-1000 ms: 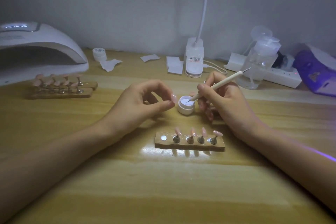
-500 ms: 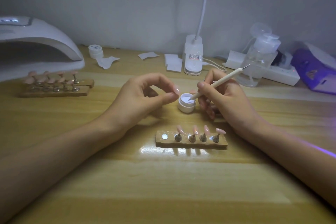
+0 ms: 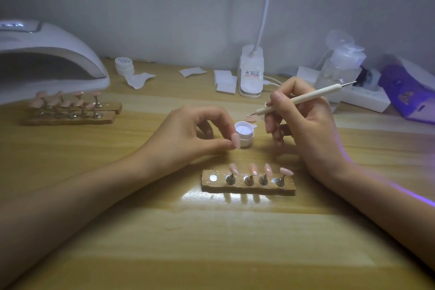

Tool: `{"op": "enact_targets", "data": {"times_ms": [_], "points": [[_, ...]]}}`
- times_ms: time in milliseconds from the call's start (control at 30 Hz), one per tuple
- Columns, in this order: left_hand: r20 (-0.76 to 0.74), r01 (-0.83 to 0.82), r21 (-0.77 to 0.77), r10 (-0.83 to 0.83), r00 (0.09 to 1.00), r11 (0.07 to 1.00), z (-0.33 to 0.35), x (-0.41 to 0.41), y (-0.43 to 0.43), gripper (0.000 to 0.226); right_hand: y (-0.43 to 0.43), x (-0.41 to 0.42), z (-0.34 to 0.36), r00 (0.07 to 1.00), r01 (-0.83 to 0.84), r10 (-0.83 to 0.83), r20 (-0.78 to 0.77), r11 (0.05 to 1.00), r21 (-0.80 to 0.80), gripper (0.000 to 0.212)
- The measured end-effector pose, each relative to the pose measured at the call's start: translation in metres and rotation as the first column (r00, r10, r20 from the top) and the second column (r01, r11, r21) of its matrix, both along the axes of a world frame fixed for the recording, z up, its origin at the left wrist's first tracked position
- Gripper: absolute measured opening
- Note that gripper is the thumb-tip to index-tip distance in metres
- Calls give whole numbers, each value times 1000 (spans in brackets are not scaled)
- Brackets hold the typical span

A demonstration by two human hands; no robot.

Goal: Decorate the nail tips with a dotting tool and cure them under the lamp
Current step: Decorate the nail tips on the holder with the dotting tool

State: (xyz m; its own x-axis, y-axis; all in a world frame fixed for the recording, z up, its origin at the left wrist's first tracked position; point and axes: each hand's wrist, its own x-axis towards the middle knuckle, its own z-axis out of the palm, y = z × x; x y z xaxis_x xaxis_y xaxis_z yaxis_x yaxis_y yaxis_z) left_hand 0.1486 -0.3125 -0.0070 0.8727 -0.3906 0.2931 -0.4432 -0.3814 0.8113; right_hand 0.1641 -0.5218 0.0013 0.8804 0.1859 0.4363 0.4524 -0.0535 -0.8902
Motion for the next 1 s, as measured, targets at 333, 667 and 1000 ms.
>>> {"op": "enact_targets", "data": {"times_ms": [333, 667, 1000], "points": [[-22, -16, 79, 18, 1000, 997, -4, 4, -2, 14, -1, 3, 5, 1000, 12, -12, -22, 1000, 9, 25], [-14, -26, 105, 28, 1000, 994, -3, 5, -2, 14, 1, 3, 4, 998, 11, -11, -65, 1000, 3, 26], [-30, -36, 110, 40, 999, 993, -2, 5, -3, 15, 7, -11, -7, 952, -155, 186, -244, 978, 141, 26]]}}
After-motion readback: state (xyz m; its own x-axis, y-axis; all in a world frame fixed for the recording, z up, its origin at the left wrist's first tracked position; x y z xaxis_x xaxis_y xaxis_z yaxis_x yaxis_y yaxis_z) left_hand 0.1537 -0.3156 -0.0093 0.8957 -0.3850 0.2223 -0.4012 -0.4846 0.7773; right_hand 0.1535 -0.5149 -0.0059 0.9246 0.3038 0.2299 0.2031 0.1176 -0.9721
